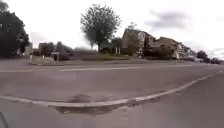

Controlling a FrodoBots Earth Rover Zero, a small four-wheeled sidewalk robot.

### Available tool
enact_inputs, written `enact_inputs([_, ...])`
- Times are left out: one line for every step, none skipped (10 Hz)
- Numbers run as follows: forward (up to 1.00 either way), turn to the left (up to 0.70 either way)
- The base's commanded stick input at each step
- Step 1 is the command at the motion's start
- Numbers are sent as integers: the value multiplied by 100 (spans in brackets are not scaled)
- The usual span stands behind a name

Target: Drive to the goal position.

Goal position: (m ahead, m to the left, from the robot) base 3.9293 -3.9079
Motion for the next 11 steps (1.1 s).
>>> enact_inputs([-100, 40])
enact_inputs([-100, 40])
enact_inputs([-100, 40])
enact_inputs([-100, 40])
enact_inputs([-100, 40])
enact_inputs([-100, 40])
enact_inputs([-100, 40])
enact_inputs([-100, 40])
enact_inputs([-100, 40])
enact_inputs([-100, 40])
enact_inputs([-100, 40])
